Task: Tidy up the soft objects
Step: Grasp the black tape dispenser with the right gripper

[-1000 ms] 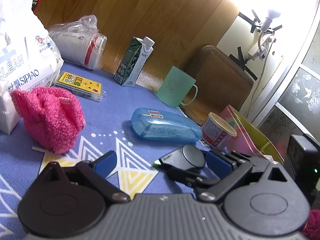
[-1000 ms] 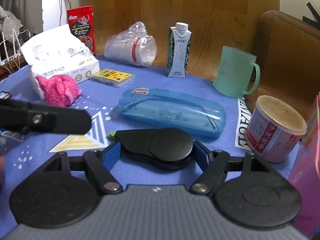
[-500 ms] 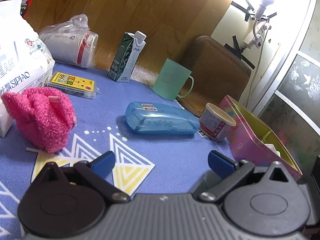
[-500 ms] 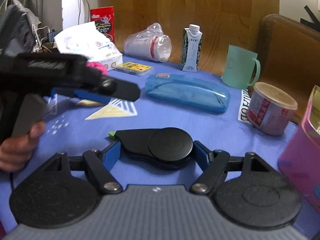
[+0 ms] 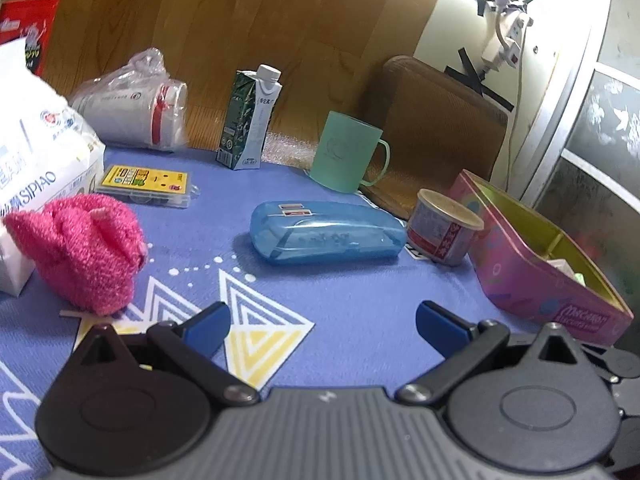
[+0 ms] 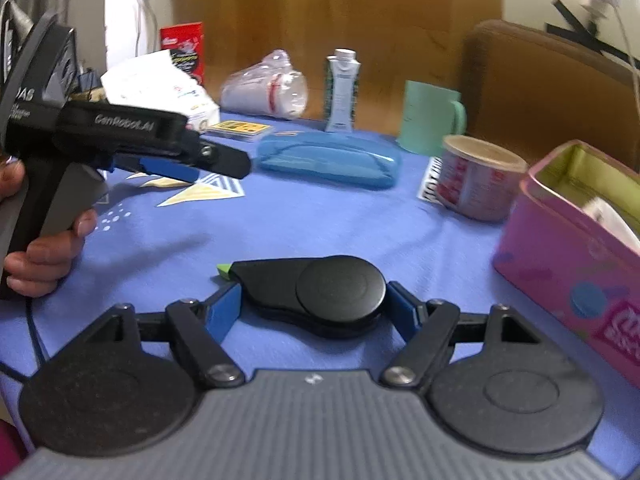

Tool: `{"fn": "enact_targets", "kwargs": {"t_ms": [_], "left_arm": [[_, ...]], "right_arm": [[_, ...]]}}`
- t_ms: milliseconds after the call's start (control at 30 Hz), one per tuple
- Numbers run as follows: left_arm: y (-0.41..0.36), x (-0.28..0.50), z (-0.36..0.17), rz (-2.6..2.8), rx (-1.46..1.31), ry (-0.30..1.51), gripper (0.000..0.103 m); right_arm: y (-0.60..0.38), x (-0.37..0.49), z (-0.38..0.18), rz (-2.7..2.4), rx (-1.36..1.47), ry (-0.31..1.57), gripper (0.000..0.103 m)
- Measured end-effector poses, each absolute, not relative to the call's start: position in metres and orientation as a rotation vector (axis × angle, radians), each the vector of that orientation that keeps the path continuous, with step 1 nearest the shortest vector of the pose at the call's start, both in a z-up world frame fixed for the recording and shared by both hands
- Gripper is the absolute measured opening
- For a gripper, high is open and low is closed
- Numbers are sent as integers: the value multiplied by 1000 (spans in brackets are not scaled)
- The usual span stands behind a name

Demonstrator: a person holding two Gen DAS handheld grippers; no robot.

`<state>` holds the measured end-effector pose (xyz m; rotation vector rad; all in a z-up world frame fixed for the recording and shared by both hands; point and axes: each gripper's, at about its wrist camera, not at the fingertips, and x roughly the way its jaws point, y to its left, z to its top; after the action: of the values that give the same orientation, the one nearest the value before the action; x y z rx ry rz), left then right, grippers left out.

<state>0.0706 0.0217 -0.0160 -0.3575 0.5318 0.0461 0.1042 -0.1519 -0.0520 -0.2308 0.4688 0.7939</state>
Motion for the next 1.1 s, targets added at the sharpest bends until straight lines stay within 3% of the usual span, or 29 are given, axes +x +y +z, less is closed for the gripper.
{"fn": "enact_targets", "kwargs": {"t_ms": [800,900,933,1100], "left_arm": [[12,75,-17,55,-307,572,102],[11,75,-16,56,-310,577,102],[11,75,-17,53,-314,580,102],[4,74,-17,37,-324,589,102]], "right_arm": [[-171,93,-54,850,-202,471,85],[-174,93,-54,850,-181,467,80],[-175,94,-54,845,-172,467,73],[-178,94,-54,850,-157,461,71]]}}
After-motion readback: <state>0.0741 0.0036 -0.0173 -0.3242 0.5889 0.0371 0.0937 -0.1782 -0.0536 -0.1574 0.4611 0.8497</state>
